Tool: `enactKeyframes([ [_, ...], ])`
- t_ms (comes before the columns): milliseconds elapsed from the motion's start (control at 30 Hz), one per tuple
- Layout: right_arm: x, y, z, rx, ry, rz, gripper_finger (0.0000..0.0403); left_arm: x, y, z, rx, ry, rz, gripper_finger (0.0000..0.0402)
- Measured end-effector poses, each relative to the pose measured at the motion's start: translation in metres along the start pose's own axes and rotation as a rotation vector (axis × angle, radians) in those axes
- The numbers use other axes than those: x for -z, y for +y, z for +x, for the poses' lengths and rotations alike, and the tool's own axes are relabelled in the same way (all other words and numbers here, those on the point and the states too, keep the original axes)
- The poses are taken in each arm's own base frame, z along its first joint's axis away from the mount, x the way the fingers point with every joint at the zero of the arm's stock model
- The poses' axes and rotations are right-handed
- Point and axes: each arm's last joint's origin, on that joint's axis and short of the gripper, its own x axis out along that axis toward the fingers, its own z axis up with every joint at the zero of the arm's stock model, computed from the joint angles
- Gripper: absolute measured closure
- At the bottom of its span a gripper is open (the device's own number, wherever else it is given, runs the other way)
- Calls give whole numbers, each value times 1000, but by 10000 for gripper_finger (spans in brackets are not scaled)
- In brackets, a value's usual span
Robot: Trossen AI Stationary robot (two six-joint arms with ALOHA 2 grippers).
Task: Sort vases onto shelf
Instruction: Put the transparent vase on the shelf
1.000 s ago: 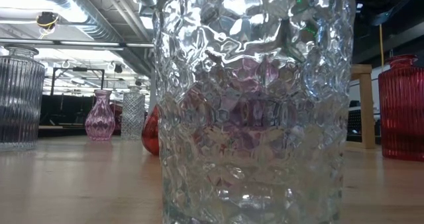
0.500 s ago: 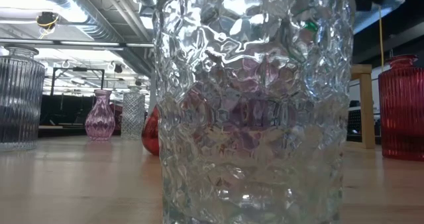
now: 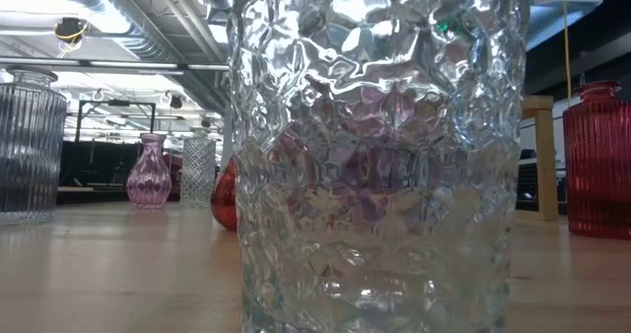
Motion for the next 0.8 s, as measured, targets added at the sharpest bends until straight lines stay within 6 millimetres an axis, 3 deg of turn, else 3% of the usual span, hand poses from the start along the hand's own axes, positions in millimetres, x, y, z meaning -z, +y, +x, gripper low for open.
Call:
enactKeyframes([
  [200,-17,2,0,-250,-102,57,123,10,2,-1,17,111,29,212],
  [533,2,14,-4,-485,105,255,123,42,8,4,-33,380,65,212],
  [633,4,14,-4,-463,127,237,123,57,13,17,-126,426,38,212],
  [800,3,13,-3,-416,126,200,123,97,44,52,-285,581,-159,212],
])
